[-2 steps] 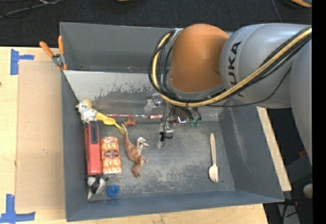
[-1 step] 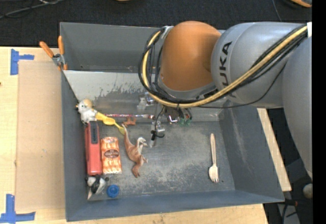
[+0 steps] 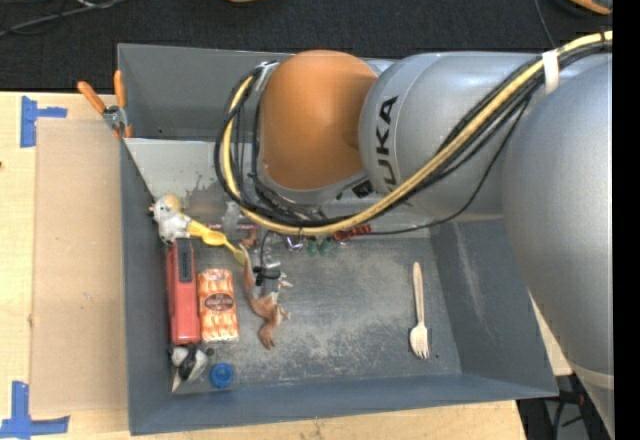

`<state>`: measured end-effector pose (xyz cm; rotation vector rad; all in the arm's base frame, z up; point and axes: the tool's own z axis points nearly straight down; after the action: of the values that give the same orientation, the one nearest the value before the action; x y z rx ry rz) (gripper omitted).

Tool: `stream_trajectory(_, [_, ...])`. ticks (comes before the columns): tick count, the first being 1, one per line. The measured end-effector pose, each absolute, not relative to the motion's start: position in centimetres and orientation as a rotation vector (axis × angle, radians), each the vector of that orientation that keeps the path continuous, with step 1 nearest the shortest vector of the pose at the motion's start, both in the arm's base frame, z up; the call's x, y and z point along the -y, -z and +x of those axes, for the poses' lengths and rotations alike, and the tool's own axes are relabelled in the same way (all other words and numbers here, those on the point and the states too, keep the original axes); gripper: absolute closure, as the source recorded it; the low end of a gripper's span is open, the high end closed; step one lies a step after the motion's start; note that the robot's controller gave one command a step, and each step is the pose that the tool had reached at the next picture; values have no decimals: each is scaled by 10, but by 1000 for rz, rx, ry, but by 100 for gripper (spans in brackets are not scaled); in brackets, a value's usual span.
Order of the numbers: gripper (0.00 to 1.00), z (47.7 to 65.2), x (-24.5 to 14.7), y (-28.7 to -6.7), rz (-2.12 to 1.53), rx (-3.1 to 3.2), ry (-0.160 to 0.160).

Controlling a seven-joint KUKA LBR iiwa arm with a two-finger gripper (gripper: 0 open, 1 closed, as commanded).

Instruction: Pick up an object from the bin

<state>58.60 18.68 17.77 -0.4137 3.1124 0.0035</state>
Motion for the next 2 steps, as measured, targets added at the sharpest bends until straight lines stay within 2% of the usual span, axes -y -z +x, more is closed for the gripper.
stream_trajectory(1, [0,571,-200,-159,-612,-3082,-7])
stream_trajectory(2, [0,568,-214,-172,-296,-3127,-8])
